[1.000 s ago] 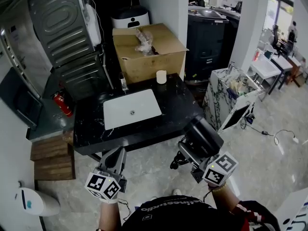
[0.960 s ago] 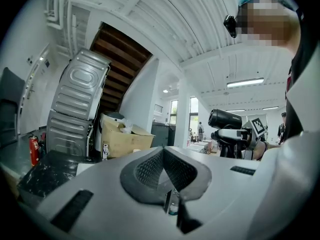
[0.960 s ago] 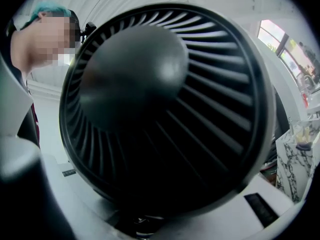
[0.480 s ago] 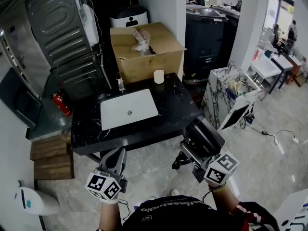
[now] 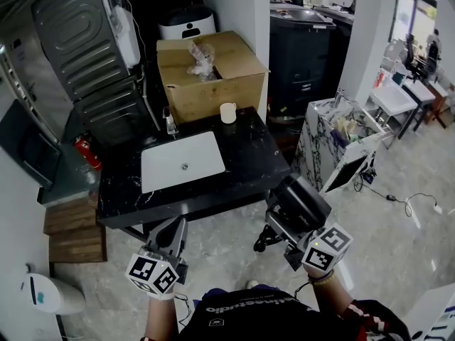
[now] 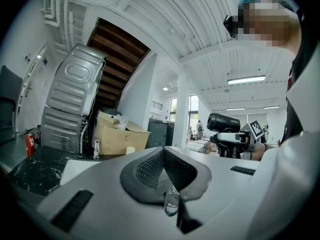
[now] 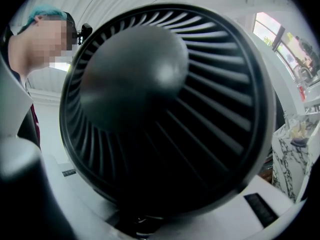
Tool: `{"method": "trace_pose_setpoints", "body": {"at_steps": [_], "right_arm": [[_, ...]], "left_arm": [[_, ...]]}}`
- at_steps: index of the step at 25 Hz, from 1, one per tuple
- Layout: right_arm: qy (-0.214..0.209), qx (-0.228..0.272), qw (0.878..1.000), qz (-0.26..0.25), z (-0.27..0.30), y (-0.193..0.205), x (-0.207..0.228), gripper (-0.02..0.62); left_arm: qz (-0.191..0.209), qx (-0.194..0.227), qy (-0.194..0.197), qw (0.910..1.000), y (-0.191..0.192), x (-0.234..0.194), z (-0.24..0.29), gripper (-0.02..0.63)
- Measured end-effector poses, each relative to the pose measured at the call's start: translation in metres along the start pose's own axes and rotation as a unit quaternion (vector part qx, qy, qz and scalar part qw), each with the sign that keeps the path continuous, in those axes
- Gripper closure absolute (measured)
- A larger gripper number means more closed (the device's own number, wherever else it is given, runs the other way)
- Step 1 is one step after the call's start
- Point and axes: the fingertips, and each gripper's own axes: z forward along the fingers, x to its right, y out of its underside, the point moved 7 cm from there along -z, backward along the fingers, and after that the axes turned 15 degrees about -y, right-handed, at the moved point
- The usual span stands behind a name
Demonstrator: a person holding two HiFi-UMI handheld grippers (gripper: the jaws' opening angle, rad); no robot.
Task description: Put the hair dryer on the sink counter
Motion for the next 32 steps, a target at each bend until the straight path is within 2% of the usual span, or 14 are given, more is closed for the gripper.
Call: {"method": "trace_pose_setpoints", "body": {"at_steps": [6,12,16,21,32], "right_arm": [[-0.005,-0.001,1.0,0.015,0.004,0.008,0.02,0.382],[-0.017,-0.02,0.999,0.019,0.045,0.021,0.039,0.381],[-0.008,-0.032,0.999,0.017,0.081,0.022,0.056,0.382],[0.008,-0.027,1.0,0.008,0.144,0.012,0.092,0.382],[0.01,-0.007,1.0,0.014,0.31,-0.002,0.139,0.382]], "left_arm": [[0.002,-0.01,-0.016,0.9998,0.005,0.003,0.004,0.591],[-0.021,-0.015,-0.041,0.9988,0.014,-0.034,0.024,0.592],[-0.031,-0.012,-0.024,0.9992,0.017,-0.065,0.063,0.592],[-0.01,-0.002,0.004,0.9999,0.007,-0.114,0.121,0.591],[-0.006,0.012,0.008,0.9999,-0.042,-0.258,0.199,0.592]]}}
